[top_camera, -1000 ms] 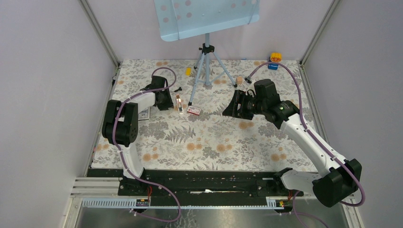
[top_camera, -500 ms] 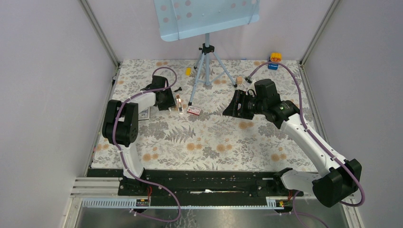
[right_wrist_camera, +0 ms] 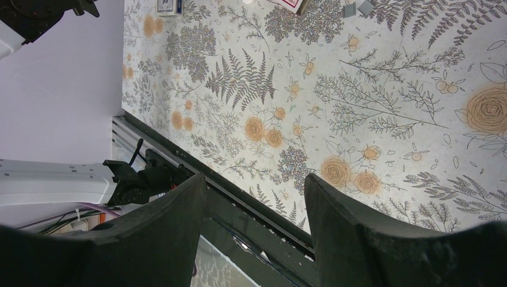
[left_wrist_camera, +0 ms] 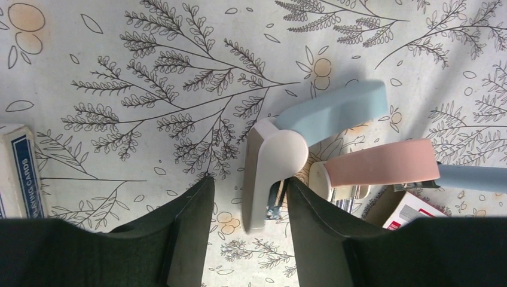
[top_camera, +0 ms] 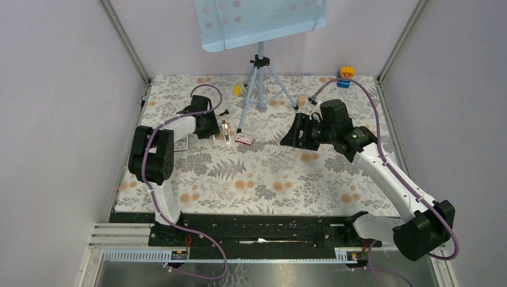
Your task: Unload the staples from the stapler
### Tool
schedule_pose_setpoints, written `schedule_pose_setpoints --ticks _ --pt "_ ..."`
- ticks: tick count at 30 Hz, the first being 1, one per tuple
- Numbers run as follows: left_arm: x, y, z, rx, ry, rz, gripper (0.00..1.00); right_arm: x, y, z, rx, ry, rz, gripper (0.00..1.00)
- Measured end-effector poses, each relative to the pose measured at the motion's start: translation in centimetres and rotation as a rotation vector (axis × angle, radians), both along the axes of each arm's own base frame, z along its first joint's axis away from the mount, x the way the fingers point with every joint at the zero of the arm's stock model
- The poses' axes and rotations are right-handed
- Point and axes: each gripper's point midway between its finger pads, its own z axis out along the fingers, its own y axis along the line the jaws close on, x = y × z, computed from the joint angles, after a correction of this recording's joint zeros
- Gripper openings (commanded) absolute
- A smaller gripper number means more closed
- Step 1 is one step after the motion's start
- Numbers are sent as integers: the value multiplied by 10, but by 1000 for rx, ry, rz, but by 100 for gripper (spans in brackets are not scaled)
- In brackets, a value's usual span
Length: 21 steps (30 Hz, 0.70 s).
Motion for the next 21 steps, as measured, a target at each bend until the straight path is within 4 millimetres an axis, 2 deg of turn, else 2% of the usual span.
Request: schedule_pose_setpoints --ticks 9,14,17,21 --pt "-2 3 -1 6 7 4 31 0 -1 -2 -5 1 3 68" --pt "-3 -1 -1 -28 -1 -8 29 0 -1 -2 -4 2 1 68" --pt "-7 -7 0 -88 -18 -19 28 0 -2 -2 -4 2 0 68" --pt "-16 -21 2 -258 -60 -19 25 0 -2 -4 -5 4 1 68"
